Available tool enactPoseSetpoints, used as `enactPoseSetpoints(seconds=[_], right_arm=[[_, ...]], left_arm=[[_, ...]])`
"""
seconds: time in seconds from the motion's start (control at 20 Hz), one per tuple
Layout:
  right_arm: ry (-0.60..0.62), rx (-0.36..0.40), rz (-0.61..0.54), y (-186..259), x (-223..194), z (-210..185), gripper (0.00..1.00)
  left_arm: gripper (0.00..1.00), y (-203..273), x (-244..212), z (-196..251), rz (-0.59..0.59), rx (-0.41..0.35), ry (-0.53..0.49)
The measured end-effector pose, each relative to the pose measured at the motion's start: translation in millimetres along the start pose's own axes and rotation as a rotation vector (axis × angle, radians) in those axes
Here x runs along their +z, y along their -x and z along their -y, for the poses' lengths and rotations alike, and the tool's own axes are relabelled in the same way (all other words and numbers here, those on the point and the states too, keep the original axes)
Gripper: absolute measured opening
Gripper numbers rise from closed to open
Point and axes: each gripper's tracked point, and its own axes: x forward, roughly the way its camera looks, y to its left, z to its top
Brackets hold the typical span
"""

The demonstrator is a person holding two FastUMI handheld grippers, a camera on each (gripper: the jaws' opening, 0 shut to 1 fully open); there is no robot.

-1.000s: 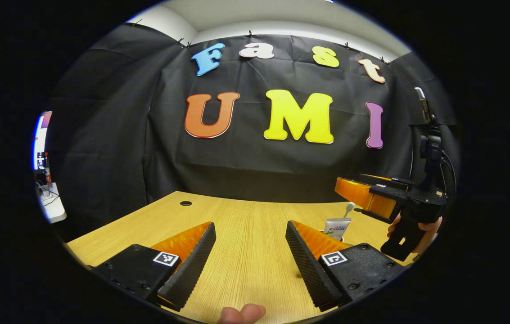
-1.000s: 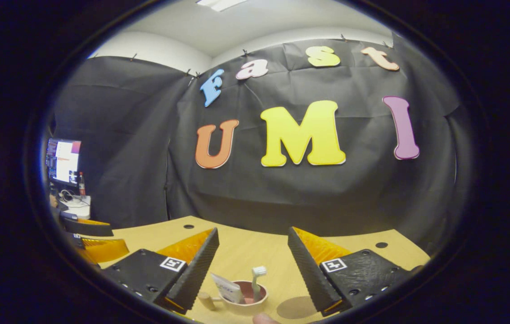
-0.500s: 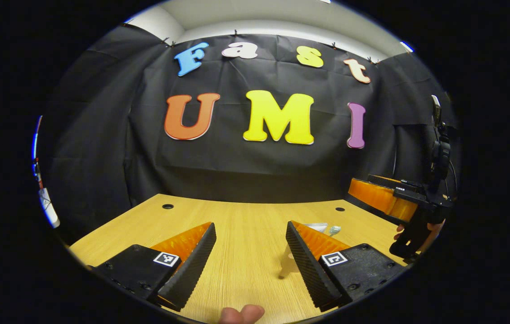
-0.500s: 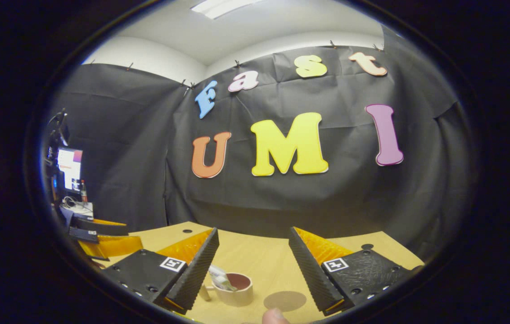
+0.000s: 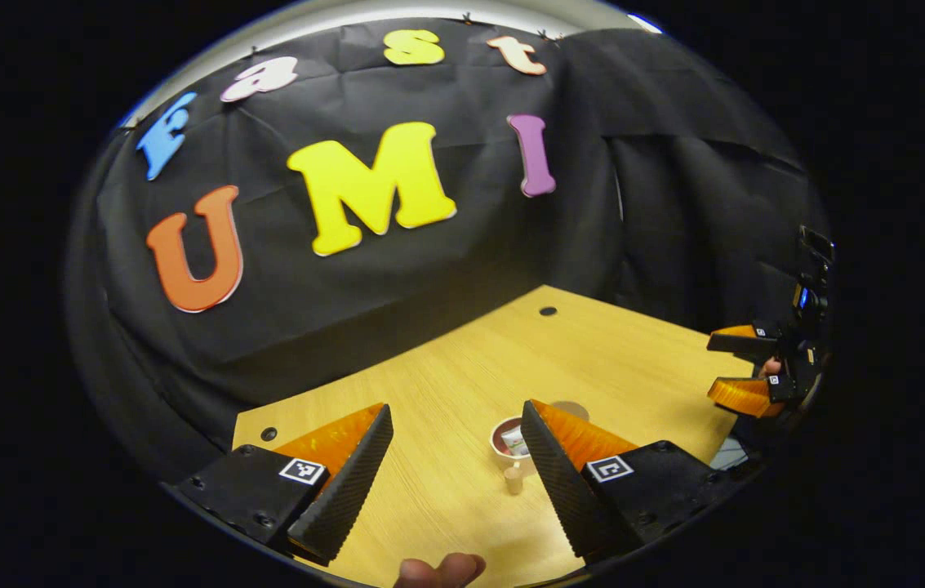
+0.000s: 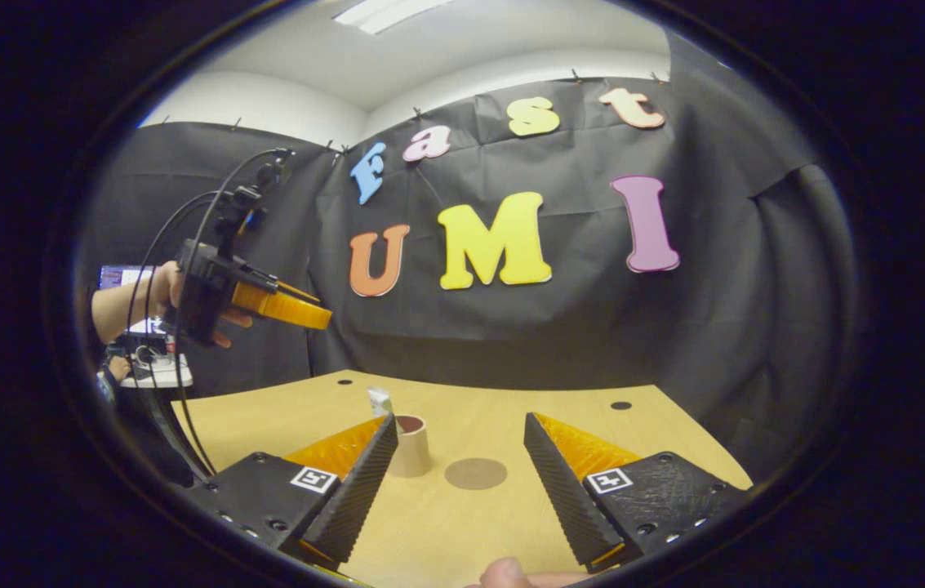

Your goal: Put the toothbrush and toothpaste on the desktop into the cup, then pick up the cup and place it on the coaster on the desktop.

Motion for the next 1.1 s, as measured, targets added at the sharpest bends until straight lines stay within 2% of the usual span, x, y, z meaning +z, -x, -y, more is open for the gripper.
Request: enactPoseSetpoints(seconds=[0.15,0.25,0.45,0.6,0.65,0.75,0.85,1.1], right_arm=[[-0.035,0.014,-0.04,30,-21,8,0.93],[-0.043,-0.006,-0.034,43,-25,18,0.92],[-0.057,-0.015,0.013,62,-25,30,0.93],[-0.076,-0.032,0.026,65,-25,47,0.92],[-0.09,-0.036,0.026,65,-27,51,0.94],[-0.115,-0.045,0.021,66,-33,59,0.92],[-0.131,-0.054,0.008,64,-41,67,0.95],[-0.167,-0.074,-0.011,55,-57,80,0.95]], left_arm=[[0.99,-30,-34,26,-0.239,-0.164,-0.098],[0.99,-43,-57,34,-0.389,-0.238,-0.118],[0.99,-49,-89,31,-0.581,-0.285,-0.159],[1.0,-46,-121,18,-0.725,-0.257,-0.234],[1.0,-54,-125,20,-0.746,-0.263,-0.237],[1.0,-67,-126,32,-0.754,-0.29,-0.22],[1.0,-76,-128,41,-0.782,-0.319,-0.222],[0.99,-101,-124,47,-0.853,-0.329,-0.245]])
